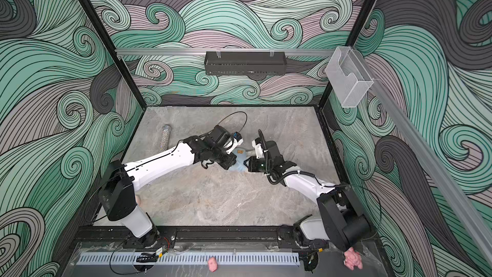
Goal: Dress the teddy bear
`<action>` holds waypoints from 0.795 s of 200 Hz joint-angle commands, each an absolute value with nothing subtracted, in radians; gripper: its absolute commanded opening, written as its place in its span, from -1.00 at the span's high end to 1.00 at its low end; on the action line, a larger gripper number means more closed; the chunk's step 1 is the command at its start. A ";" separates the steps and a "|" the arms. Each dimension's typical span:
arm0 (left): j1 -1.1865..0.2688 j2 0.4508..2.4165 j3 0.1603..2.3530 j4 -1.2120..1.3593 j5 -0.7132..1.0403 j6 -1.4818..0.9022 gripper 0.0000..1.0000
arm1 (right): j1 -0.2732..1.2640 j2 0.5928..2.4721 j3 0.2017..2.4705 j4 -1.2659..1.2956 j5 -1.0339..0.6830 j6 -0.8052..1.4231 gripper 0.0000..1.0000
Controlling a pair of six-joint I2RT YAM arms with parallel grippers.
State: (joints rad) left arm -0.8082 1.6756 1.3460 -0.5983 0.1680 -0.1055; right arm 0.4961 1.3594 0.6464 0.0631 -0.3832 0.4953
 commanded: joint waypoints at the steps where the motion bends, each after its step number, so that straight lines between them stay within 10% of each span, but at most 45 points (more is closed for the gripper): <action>1: -0.811 1.695 1.393 -0.685 0.153 -0.065 0.80 | 0.499 1.327 0.649 0.075 -0.392 0.473 0.95; 159: -0.813 1.796 1.456 -0.845 0.229 0.020 0.63 | 0.470 1.330 0.690 0.029 -0.402 0.425 0.96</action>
